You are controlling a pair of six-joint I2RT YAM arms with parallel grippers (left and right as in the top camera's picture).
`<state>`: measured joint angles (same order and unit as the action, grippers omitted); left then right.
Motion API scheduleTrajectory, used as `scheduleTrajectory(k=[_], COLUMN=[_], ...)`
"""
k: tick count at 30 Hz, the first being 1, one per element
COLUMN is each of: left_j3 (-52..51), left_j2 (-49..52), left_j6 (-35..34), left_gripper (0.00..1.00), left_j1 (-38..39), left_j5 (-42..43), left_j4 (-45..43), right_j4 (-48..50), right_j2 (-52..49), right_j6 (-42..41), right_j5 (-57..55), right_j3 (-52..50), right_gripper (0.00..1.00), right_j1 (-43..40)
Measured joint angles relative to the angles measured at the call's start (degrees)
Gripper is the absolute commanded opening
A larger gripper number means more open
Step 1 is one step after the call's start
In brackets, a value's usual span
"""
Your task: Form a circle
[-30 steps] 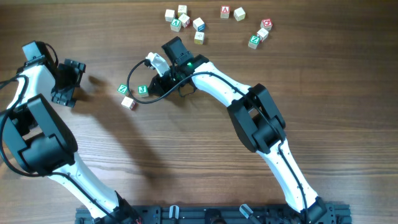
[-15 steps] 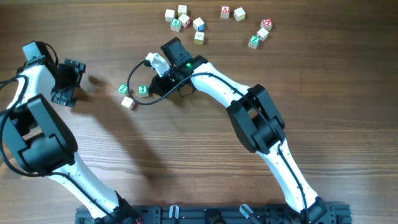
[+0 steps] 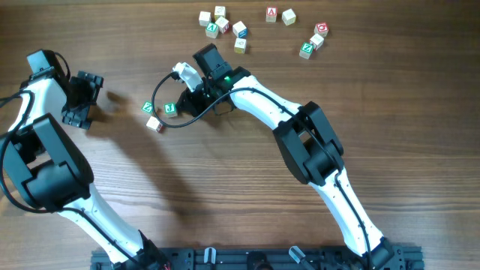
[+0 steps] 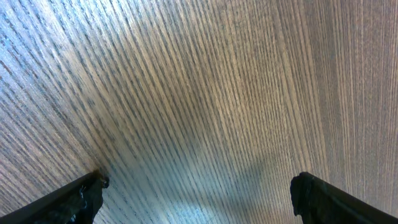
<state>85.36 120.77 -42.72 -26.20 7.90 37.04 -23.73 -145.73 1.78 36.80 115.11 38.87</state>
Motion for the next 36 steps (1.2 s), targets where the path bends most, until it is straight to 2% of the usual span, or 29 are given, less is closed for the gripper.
scheduleTrajectory(k=[15, 24, 36], left_j3=[0.0, 0.0, 0.0], left_j2=[0.0, 0.0, 0.0], left_j6=[0.0, 0.0, 0.0], left_gripper=[1.0, 1.0, 1.0], left_j1=[0.0, 0.0, 0.0], left_j5=[0.0, 0.02, 0.0], left_j4=[0.02, 0.02, 0.0], right_j4=[0.44, 0.22, -1.11], right_j2=[0.0, 0.0, 0.0], right_j6=[-0.44, -5.27, -5.66], right_j5=[1.75, -4.26, -0.26], right_j3=[0.0, 0.0, 0.0], right_gripper=[0.05, 0.05, 0.04], right_j1=[0.09, 0.11, 0.09])
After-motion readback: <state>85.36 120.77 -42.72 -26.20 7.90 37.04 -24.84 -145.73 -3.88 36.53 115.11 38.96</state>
